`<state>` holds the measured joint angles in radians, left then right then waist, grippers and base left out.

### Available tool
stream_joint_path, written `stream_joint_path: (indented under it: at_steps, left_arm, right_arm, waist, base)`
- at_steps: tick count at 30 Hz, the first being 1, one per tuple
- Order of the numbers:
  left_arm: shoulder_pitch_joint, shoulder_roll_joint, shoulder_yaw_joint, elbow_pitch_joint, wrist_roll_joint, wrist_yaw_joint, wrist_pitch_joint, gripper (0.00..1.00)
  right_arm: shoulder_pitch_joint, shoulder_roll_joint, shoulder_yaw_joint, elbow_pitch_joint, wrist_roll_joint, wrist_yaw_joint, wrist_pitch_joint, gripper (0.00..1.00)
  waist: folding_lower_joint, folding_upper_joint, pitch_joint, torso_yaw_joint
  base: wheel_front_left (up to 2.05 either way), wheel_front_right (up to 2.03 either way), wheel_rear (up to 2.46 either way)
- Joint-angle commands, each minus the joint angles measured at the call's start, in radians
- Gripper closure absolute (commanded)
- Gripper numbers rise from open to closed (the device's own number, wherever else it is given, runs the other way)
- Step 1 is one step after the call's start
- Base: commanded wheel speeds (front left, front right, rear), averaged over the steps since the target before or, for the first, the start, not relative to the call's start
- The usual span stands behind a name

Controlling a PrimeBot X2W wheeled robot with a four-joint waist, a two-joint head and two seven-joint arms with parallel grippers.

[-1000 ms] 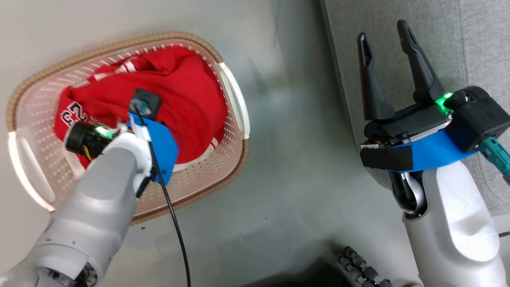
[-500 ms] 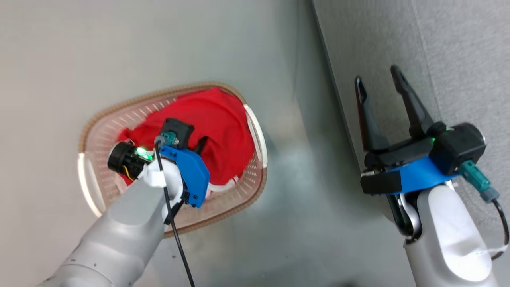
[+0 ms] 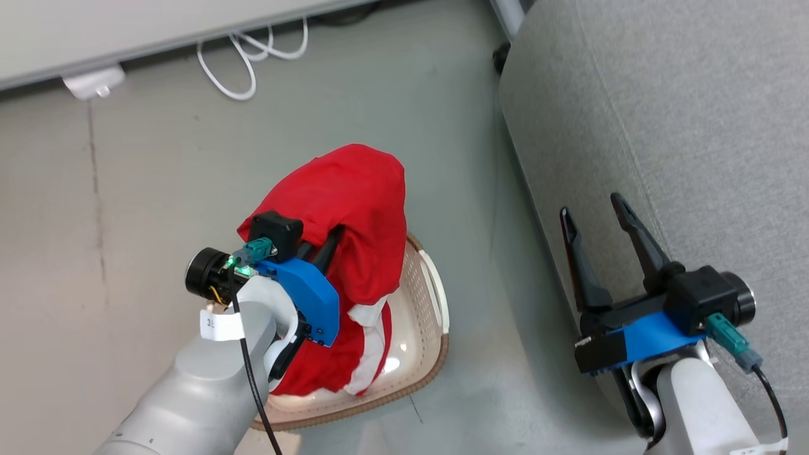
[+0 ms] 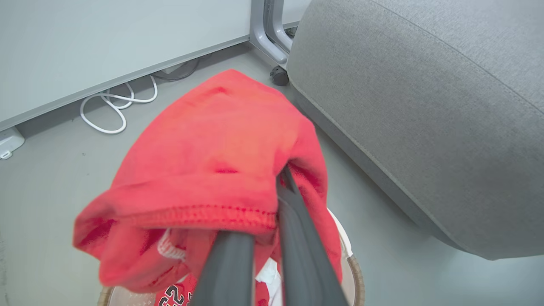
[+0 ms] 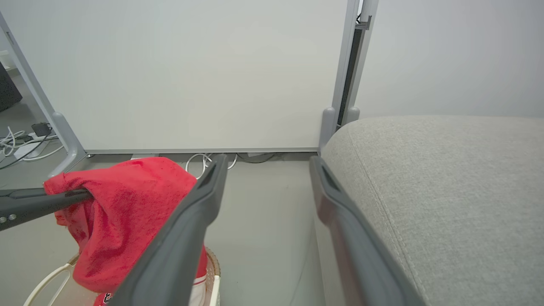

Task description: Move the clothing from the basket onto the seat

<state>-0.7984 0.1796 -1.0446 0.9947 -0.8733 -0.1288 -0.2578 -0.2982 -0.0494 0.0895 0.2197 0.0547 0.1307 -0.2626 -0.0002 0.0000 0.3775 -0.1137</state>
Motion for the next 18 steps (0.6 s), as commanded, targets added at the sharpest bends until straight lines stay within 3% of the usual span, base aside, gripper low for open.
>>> stream_joint_path:
  at_steps: [1,18]
  left_arm:
    - [0.010,0.005,0.011,-0.018,-0.005,-0.002,-0.007,1.00]
    - [0.065,0.020,0.205,-0.250,0.143,0.012,-0.009,1.00]
  right_arm:
    - [0.024,-0.002,-0.003,0.005,-0.002,0.000,-0.003,0.00]
    - [0.147,-0.002,-0.012,0.029,0.014,0.000,-0.003,0.00]
  waist:
    - [0.0002,0.0000,-0.081,0.024]
    - [0.0002,0.0000,-0.278,0.061]
  base:
    - [0.00,0.00,0.00]
    - [0.00,0.00,0.00]
